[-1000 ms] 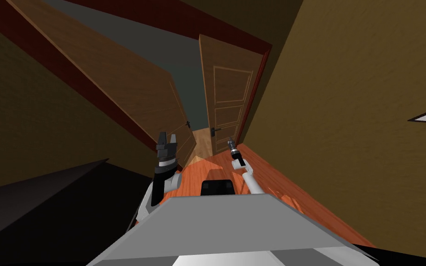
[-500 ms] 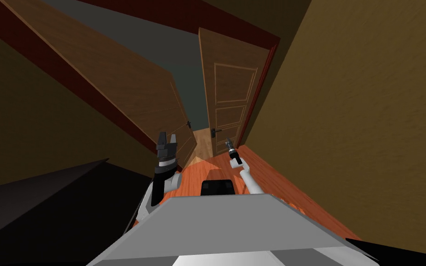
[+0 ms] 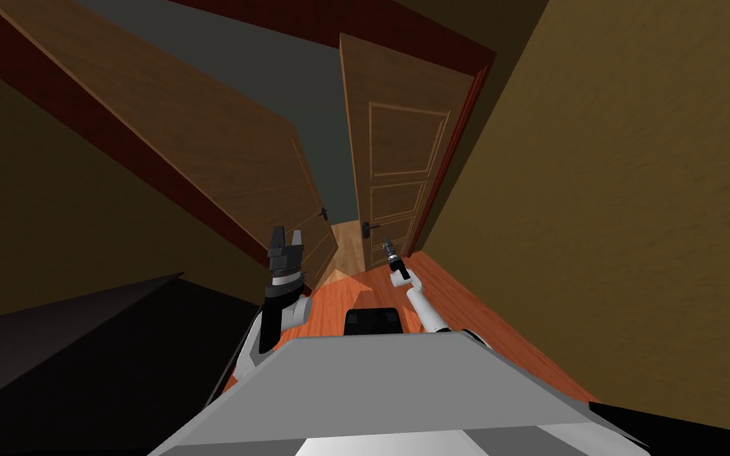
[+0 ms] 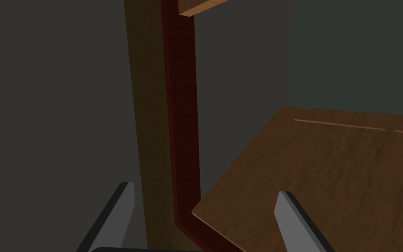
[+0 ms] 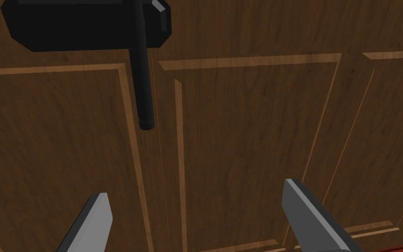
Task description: Push the door open
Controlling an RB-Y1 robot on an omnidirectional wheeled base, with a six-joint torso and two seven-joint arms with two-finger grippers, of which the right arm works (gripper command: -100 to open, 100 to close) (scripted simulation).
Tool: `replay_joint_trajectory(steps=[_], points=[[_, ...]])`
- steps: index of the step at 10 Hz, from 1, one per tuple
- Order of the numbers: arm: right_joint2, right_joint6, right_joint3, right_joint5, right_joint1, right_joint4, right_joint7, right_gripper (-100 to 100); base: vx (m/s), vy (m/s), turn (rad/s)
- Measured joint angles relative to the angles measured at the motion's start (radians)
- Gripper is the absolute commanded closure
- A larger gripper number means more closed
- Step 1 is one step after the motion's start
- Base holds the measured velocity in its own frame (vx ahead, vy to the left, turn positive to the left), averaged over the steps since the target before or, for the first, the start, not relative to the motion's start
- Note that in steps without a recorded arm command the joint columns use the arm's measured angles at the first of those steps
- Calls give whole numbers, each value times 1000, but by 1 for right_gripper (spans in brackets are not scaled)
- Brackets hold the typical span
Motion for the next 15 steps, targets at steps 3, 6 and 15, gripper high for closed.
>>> replay_joint_trajectory(steps=[3, 6, 15], points=[[9, 13, 8, 6, -36, 52, -6, -100, 80, -36, 51], [19, 22, 16, 11, -74, 113, -15, -100, 125, -46, 58], [-8, 7, 6, 13, -113, 190, -14, -100, 161, 23, 25]])
